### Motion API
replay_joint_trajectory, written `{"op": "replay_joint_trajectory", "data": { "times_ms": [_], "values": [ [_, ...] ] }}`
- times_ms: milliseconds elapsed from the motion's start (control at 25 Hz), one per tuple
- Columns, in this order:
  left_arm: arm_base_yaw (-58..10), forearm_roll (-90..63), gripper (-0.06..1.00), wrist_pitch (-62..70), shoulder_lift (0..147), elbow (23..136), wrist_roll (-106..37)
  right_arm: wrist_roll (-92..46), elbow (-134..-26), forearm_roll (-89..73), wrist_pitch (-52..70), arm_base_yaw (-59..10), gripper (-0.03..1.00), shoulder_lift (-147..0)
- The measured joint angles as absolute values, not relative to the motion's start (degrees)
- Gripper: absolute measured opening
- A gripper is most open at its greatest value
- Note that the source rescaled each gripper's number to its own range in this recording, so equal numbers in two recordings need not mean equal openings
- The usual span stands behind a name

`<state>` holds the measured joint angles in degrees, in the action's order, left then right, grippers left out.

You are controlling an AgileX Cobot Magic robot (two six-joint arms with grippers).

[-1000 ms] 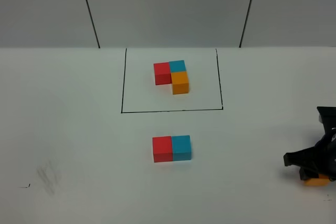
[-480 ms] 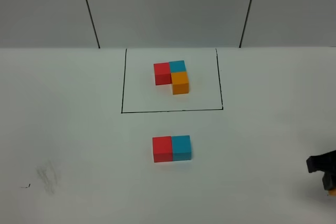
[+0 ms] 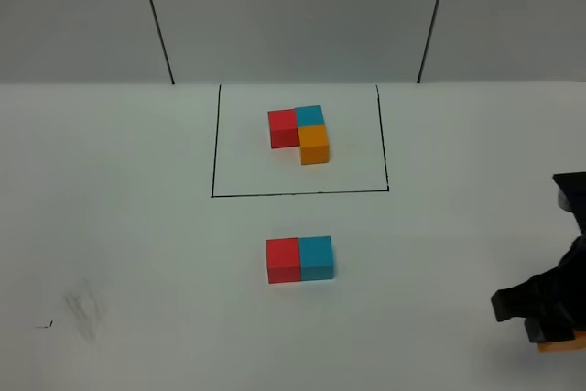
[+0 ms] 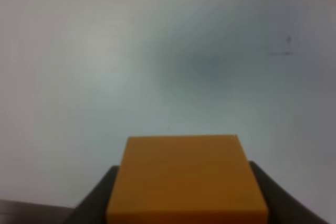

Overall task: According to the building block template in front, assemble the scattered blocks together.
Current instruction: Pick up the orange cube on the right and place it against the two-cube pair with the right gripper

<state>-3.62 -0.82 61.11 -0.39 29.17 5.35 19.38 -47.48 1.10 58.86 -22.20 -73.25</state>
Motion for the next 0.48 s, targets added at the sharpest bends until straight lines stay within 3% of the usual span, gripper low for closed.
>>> {"op": "replay_joint_trajectory", "data": {
  "times_ms": [160,480],
  "values": [
    [-3.62,-0.82,0.96,61.11,-0.39,29.17,5.35,26.7,-47.91,3.96,57.63,-27.69,0.02,-74.03],
    [-3.62,-0.82,0.96,61.11,-0.39,29.17,5.35,28.65,-50.05,-0.5,57.74,-31.65,0.02,-85.01]
  ]
}}
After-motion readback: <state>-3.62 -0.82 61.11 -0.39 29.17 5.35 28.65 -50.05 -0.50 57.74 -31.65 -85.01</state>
